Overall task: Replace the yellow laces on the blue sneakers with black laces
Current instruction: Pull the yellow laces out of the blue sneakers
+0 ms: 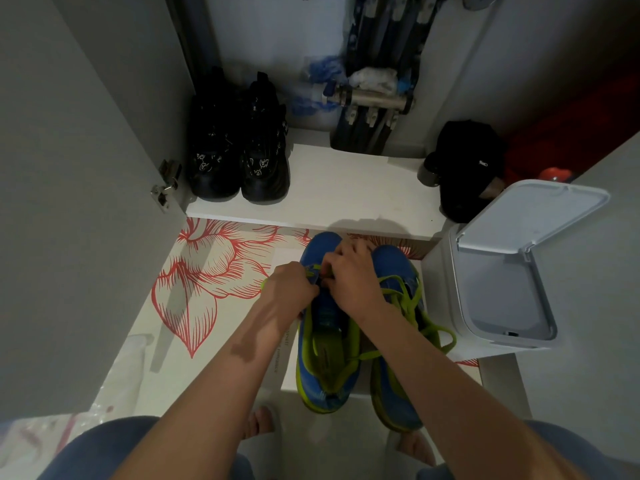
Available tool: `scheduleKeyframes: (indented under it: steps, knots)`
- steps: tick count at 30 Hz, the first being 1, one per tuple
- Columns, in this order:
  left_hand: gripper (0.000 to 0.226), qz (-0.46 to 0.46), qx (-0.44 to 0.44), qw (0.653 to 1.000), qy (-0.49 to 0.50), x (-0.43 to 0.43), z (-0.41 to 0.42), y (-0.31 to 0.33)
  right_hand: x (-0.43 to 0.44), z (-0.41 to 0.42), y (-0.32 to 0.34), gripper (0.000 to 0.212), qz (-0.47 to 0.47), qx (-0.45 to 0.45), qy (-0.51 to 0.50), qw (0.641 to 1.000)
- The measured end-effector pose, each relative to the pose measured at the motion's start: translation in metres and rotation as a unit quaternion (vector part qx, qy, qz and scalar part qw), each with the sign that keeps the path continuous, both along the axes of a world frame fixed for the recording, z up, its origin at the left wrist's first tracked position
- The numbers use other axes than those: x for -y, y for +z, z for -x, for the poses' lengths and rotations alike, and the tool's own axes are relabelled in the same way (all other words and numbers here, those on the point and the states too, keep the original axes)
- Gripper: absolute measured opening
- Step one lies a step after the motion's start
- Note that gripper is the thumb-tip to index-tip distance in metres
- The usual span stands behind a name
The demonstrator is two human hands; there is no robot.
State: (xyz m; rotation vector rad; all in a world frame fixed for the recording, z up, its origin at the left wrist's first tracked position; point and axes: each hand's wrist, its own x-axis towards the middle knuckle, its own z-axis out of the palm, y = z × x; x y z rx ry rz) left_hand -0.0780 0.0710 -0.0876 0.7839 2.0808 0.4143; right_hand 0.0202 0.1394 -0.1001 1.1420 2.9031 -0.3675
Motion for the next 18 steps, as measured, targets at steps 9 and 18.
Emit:
scheduleKeyframes:
  steps: [9, 18]
  knots:
    - [0.025, -0.005, 0.011, 1.0, 0.004, 0.002, 0.002, -0.001, -0.03, -0.014, 0.023, 0.021, 0.033, -0.228, -0.24, 0.943]
    - [0.029, -0.005, -0.003, 1.0, -0.006, 0.0, 0.001, 0.0, 0.001, -0.001, 0.002, 0.021, 0.005, -0.028, -0.022, 0.999]
